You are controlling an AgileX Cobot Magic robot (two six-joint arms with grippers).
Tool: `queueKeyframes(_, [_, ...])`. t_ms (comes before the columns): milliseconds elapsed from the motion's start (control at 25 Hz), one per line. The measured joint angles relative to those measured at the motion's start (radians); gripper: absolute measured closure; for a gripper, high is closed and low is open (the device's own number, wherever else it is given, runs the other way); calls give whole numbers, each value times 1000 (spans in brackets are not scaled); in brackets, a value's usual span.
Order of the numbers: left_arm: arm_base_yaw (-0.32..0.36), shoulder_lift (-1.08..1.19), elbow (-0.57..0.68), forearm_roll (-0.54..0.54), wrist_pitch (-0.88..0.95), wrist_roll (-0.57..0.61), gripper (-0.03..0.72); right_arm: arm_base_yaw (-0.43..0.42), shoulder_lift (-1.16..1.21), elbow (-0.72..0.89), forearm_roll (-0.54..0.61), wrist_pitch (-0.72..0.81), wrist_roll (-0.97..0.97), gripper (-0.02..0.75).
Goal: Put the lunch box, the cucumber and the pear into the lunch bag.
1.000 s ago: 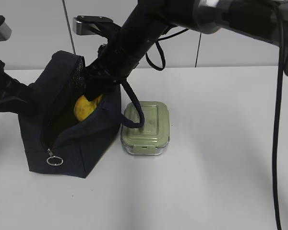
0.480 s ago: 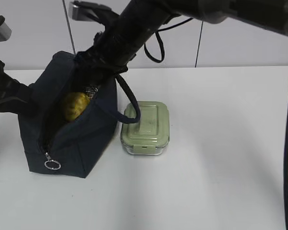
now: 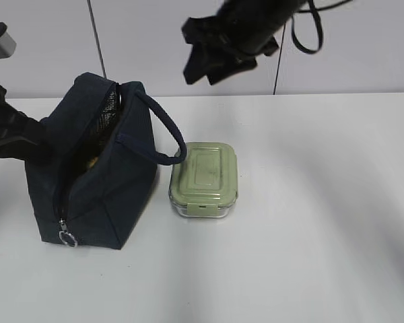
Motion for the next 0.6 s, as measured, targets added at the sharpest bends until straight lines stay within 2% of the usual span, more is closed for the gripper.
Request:
queueKeyframes(120, [0, 0, 0, 0, 0, 0, 704, -101, -24, 218, 219, -51, -129, 375])
queueKeyframes(200, [0, 0, 0, 0, 0, 0, 704, -158, -25, 376, 459, -62, -281, 375])
queueKeyframes(280, [0, 0, 0, 0, 1, 0, 704, -206, -21, 485, 610, -79, -386, 372])
queueKeyframes(360, [0, 0, 0, 0, 1, 0, 704, -239, -5, 536, 651, -90, -436, 347])
queueKeyframes(560, [0, 0, 0, 0, 2, 0, 704, -256, 66, 551, 642, -86, -489, 162])
queueKeyframes(600, [0, 0, 0, 0, 2, 0, 704, -256, 77, 551, 644, -86, -491, 145])
